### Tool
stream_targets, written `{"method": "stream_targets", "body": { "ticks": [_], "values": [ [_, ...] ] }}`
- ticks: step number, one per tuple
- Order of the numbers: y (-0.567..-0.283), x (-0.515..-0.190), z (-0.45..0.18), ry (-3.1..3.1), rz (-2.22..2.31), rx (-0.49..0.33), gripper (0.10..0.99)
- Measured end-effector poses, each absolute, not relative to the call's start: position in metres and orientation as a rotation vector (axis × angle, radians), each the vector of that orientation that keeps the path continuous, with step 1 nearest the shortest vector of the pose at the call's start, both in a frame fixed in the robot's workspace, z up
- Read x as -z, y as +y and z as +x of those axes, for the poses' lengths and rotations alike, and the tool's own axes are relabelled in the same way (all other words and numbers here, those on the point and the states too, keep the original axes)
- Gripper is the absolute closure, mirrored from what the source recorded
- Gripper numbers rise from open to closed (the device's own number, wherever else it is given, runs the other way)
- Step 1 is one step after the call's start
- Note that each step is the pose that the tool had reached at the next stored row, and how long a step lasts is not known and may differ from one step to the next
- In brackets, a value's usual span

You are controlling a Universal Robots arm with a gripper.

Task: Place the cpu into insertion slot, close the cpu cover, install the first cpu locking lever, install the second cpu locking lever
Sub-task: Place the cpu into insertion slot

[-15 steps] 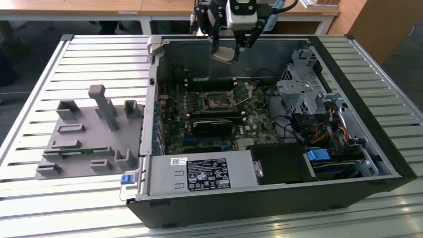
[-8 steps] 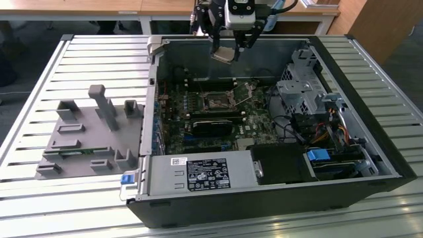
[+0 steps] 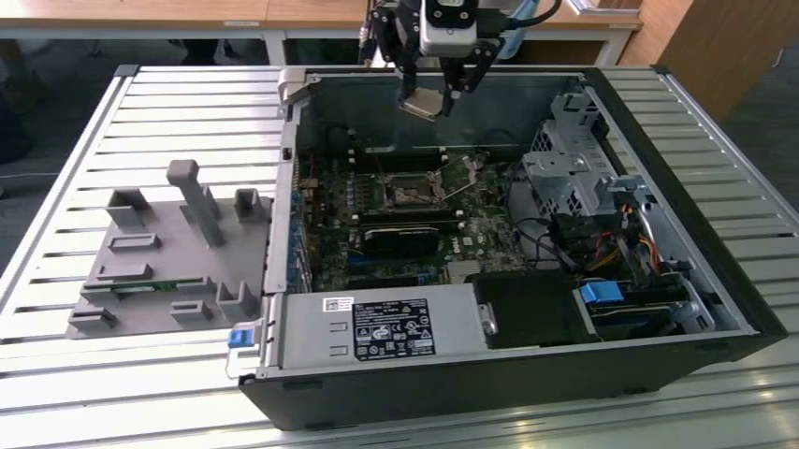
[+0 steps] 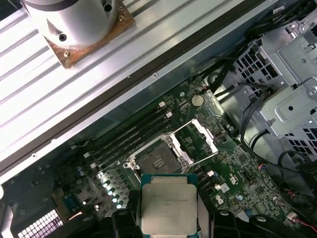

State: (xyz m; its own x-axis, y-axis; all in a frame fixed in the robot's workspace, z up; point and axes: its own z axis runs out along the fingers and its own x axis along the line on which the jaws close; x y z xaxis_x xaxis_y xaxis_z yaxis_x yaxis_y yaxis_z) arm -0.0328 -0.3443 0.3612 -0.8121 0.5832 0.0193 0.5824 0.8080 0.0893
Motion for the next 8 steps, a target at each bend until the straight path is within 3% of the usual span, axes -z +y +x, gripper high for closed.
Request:
{"method": "stream_targets", "body": {
  "ticks": [8],
  "values": [
    [-0.3443, -0.361, -0.0328, 2.948, 1.043, -0.142, 0.545]
  ]
}}
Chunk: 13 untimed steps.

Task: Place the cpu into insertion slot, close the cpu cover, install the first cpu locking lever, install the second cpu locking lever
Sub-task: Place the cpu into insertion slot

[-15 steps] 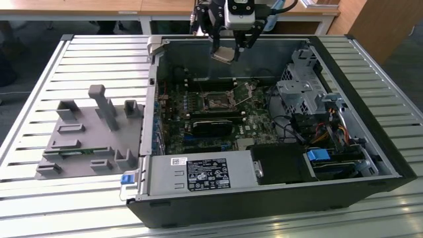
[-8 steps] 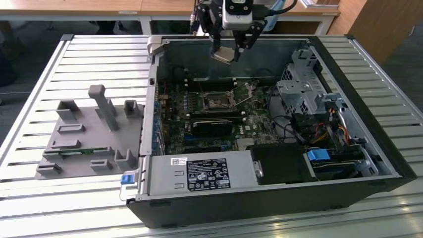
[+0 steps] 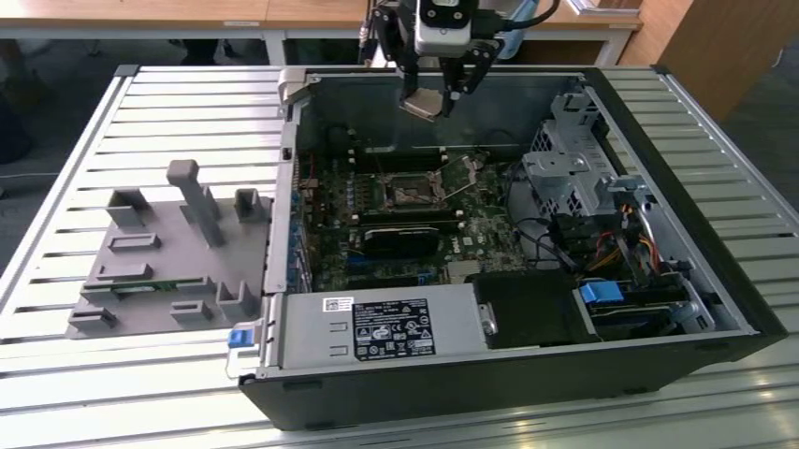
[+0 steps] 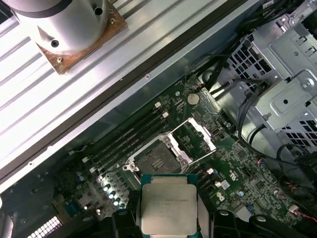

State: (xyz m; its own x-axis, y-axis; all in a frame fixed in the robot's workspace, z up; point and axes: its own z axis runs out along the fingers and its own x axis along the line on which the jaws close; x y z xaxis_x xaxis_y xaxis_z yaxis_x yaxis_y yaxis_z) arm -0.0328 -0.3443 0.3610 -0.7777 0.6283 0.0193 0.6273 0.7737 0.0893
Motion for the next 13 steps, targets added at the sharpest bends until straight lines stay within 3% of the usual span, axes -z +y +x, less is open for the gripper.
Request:
{"method": "stream_targets", "body": {
  "ticks": [13],
  "values": [
    [-0.3443, -0.3607, -0.0327, 2.865, 1.237, -0.14, 0.545]
  ]
}}
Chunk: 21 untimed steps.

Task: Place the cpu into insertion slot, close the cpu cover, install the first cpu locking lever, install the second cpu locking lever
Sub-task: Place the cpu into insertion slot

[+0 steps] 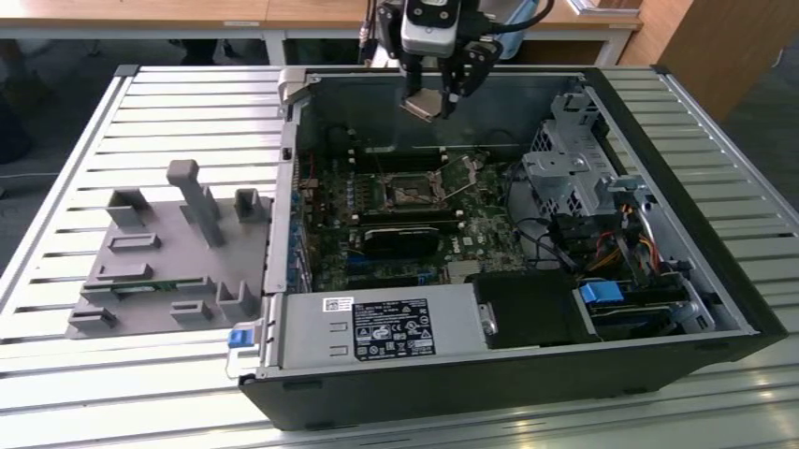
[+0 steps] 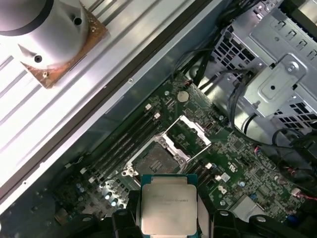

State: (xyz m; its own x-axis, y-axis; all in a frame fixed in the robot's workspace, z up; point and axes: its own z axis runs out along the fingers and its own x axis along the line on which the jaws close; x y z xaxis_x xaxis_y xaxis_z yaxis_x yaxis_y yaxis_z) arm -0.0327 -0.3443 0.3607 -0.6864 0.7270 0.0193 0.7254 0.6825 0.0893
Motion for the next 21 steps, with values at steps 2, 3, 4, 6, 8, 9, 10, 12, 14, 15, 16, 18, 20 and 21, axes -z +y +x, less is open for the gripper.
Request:
{"method": "stream_targets", "body": {
  "ticks": [2, 3, 4, 6, 8, 9, 10, 12, 14, 15, 16, 18, 20, 21],
  "values": [
    [-0.3443, -0.3607, -0.0328, 2.848, 1.273, -0.14, 0.545],
    [-0.3443, -0.3606, -0.0328, 2.839, 1.291, -0.14, 0.545],
    [-0.3443, -0.3606, -0.0328, 2.831, 1.309, -0.139, 0.545],
    [-0.3443, -0.3605, -0.0327, 2.814, 1.342, -0.139, 0.545],
    [-0.3443, -0.3605, -0.0328, 2.797, 1.374, -0.138, 0.545],
    [-0.3443, -0.3605, -0.0328, 2.789, 1.389, -0.138, 0.545],
    [-0.3443, -0.3604, -0.0328, 2.781, 1.404, -0.138, 0.545],
    [-0.3443, -0.3604, -0.0328, 2.766, 1.432, -0.138, 0.545],
    [-0.3443, -0.3603, -0.0328, 2.751, 1.459, -0.137, 0.545],
    [-0.3443, -0.3603, -0.0328, 2.744, 1.471, -0.137, 0.545],
    [-0.3443, -0.3603, -0.0328, 2.736, 1.485, -0.137, 0.545],
    [-0.3443, -0.3602, -0.0328, 2.718, 1.515, -0.136, 0.545],
    [-0.3443, -0.3601, -0.0328, 2.695, 1.553, -0.136, 0.545],
    [-0.3443, -0.36, -0.0328, 2.683, 1.573, -0.135, 0.545]
  ]
}}
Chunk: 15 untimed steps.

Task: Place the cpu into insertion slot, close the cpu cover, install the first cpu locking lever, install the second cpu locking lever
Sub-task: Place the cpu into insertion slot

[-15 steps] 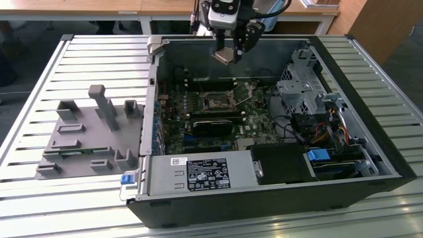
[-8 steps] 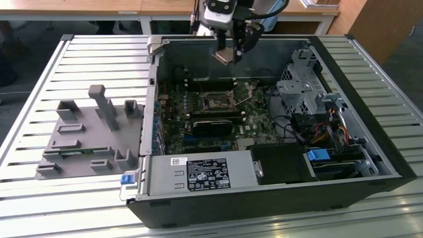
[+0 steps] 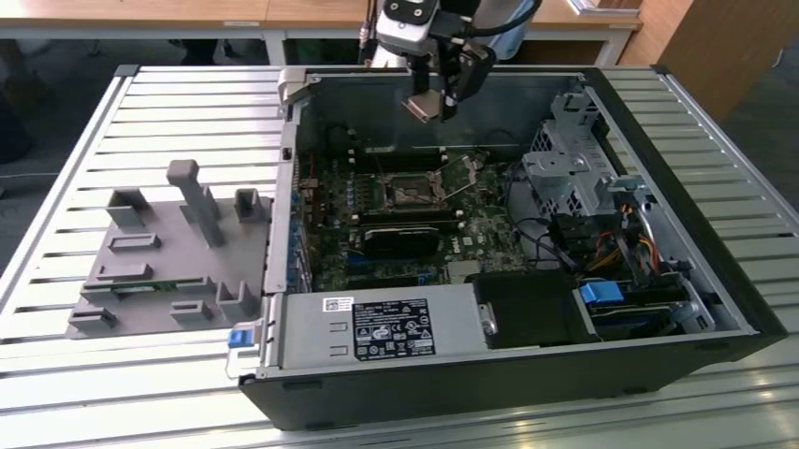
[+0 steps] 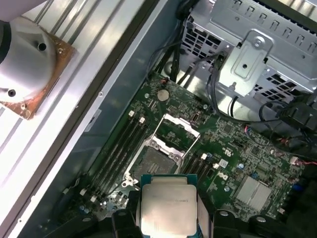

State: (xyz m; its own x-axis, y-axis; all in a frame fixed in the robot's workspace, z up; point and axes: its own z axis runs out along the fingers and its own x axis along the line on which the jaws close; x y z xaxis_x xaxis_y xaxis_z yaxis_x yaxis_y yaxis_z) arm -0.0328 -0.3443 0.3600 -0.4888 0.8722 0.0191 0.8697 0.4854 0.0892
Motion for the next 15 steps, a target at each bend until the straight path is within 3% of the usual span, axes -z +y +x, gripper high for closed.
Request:
{"method": "stream_targets", "body": {
  "ticks": [15],
  "values": [
    [-0.3443, -0.3585, -0.0328, 2.439, 1.912, -0.127, 0.545]
  ]
}}
